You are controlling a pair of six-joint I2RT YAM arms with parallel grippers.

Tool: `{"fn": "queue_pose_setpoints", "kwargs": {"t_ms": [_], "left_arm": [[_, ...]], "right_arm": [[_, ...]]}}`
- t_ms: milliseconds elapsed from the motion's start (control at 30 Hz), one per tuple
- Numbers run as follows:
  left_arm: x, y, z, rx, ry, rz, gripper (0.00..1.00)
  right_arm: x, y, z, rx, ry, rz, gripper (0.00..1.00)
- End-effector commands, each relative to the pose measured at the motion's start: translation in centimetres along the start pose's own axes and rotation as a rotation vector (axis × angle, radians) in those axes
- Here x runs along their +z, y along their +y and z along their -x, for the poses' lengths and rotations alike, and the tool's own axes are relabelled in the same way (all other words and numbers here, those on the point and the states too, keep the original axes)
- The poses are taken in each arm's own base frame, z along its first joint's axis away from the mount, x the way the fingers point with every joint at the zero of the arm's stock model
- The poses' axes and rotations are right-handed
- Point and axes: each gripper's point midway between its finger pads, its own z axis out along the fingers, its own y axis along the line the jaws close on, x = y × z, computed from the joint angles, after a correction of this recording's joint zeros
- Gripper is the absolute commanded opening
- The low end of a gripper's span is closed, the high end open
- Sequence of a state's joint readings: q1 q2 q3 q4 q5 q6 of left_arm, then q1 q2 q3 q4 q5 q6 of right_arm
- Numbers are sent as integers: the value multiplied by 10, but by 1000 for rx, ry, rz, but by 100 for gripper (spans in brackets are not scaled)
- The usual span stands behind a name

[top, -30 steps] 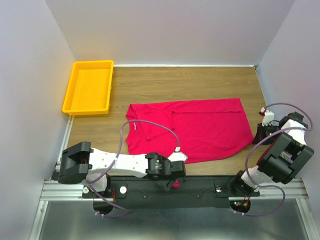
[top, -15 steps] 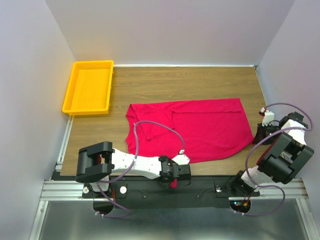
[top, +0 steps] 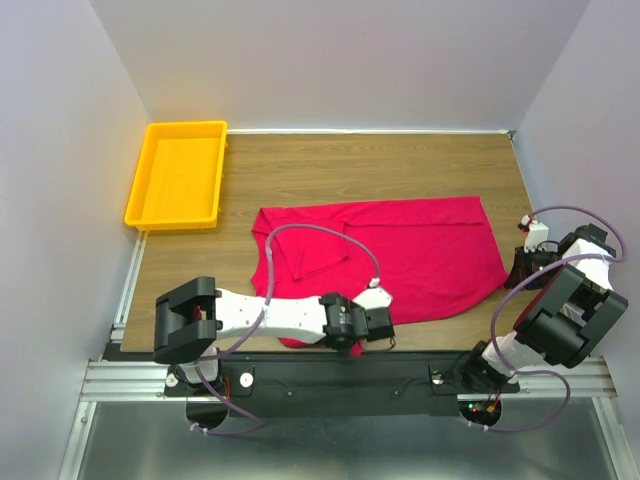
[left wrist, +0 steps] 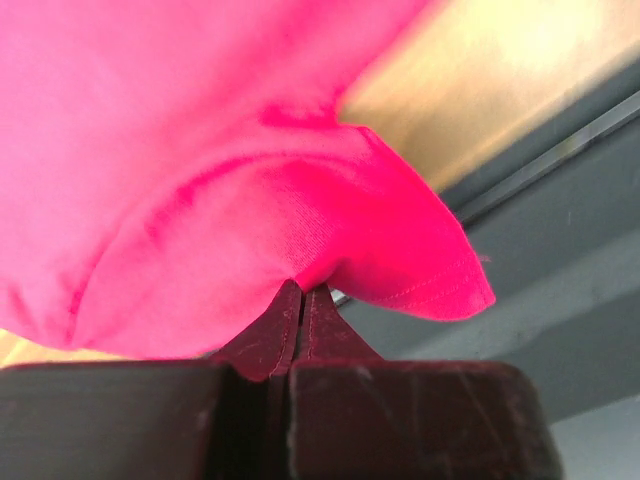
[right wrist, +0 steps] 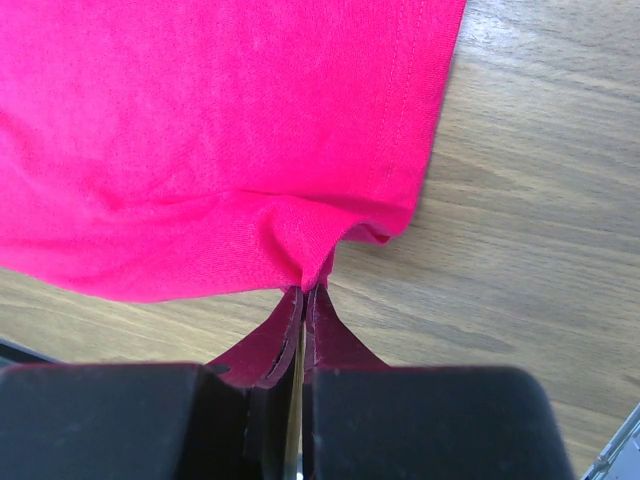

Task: Fold and stack the t-shirts
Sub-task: Fold the tshirt

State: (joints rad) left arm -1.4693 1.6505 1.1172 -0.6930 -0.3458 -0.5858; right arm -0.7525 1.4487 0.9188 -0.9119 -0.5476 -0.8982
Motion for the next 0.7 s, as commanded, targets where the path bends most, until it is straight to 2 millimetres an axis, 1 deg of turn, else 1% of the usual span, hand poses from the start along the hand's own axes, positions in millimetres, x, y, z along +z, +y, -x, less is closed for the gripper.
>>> {"fn": "queue_pose_setpoints", "kwargs": {"t_ms": [0, 33, 133, 167, 200, 267, 300, 367, 400, 467, 500, 533, 567, 600, 633, 667], "left_arm": [[-19, 31, 44, -52, -94, 3, 0], [-15, 43, 55, -88, -107, 11, 0], [-9, 58, 74, -75, -126, 4, 0], [-4, 68, 82, -92, -124, 21, 0], [-1, 74, 87, -74, -125, 26, 0], [6, 87, 100, -93, -128, 44, 0], [9, 91, 104, -91, -130, 50, 2], [15, 99, 112, -84, -131, 68, 12], [18, 108, 118, -101, -130, 82, 24], [21, 119, 124, -131, -132, 86, 37], [22, 121, 126, -139, -132, 80, 48], [21, 121, 127, -141, -134, 70, 55], [19, 123, 130, -149, -145, 68, 60], [16, 124, 132, -154, -152, 58, 61], [13, 125, 135, -160, -165, 52, 65], [5, 128, 140, -172, -191, 48, 66]], "right_arm": [[-3, 4, 3, 3, -20, 14, 0], [-3, 4, 2, 3, -20, 14, 1], [-2, 5, 2, 4, -19, 15, 1], [-2, 4, 1, 4, -15, 15, 1], [-2, 5, 1, 5, -15, 17, 1], [-1, 5, 0, 4, -14, 18, 1], [-1, 5, 0, 6, -12, 18, 1], [-1, 5, 0, 5, -14, 18, 1], [-1, 6, 0, 6, -16, 20, 0], [-1, 6, 0, 7, -15, 22, 1], [-1, 6, -1, 6, -13, 22, 1], [0, 6, -1, 6, -13, 22, 1], [0, 7, -2, 6, -11, 24, 0], [0, 7, -3, 6, -10, 25, 1], [1, 7, -3, 7, -10, 26, 1], [0, 7, -3, 4, -9, 24, 0]]}}
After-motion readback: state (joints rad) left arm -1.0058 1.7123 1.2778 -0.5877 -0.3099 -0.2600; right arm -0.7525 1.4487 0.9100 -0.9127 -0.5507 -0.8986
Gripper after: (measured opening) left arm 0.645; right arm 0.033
